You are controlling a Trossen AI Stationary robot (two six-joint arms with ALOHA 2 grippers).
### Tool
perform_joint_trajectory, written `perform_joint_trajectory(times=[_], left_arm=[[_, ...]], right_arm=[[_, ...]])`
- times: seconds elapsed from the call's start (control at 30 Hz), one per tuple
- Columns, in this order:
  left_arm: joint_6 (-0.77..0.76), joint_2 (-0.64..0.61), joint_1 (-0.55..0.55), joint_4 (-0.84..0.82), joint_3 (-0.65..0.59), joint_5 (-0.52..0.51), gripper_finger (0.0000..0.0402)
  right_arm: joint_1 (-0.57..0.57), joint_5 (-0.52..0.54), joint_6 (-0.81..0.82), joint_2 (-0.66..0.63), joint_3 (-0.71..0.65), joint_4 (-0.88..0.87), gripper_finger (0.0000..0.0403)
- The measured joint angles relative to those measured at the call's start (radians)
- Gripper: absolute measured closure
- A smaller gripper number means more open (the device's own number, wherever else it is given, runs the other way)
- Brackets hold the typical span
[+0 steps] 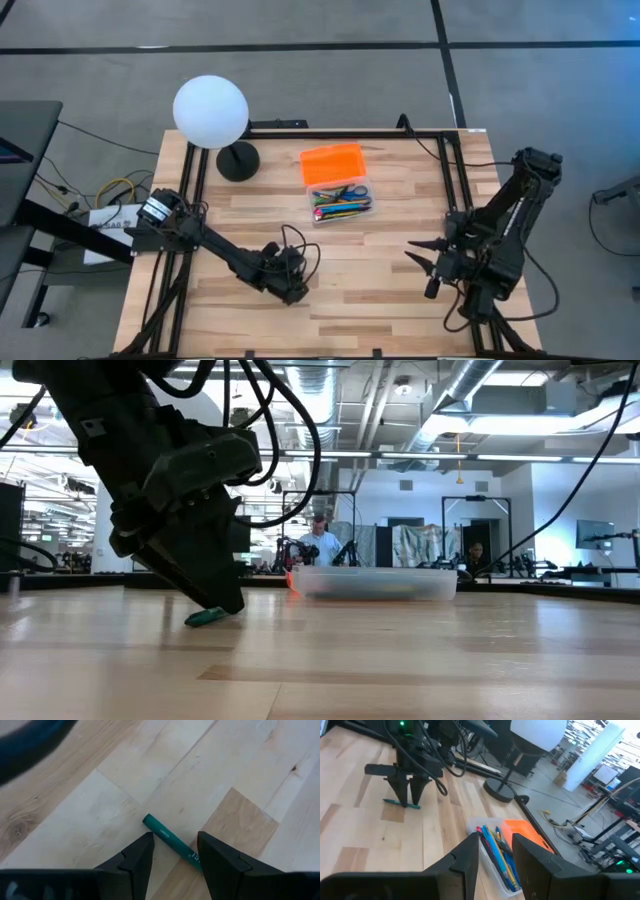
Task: Pick & place school supplies into a supply box
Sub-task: Put the green crayon into the orange supply box
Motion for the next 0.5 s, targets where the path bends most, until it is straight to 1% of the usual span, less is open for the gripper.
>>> perform_joint_trajectory(times=[0.17,0.37,0.5], left_arm=[[-0.001,-0.002,0.018,-0.004,0.0,0.04,0.025],[-0.008,-0.003,0.041,-0.023,0.001,0.115,0.025],[-0.008,-0.003,0.052,-0.058,0.002,0.176,0.0264]], right_arm=[[0.002,-0.001,0.005,0.0,0.0,0.003,0.029],[0.002,-0.001,0.005,0.0,0.0,0.004,0.029],[0.002,-0.002,0.006,0.0,0.0,0.005,0.029]])
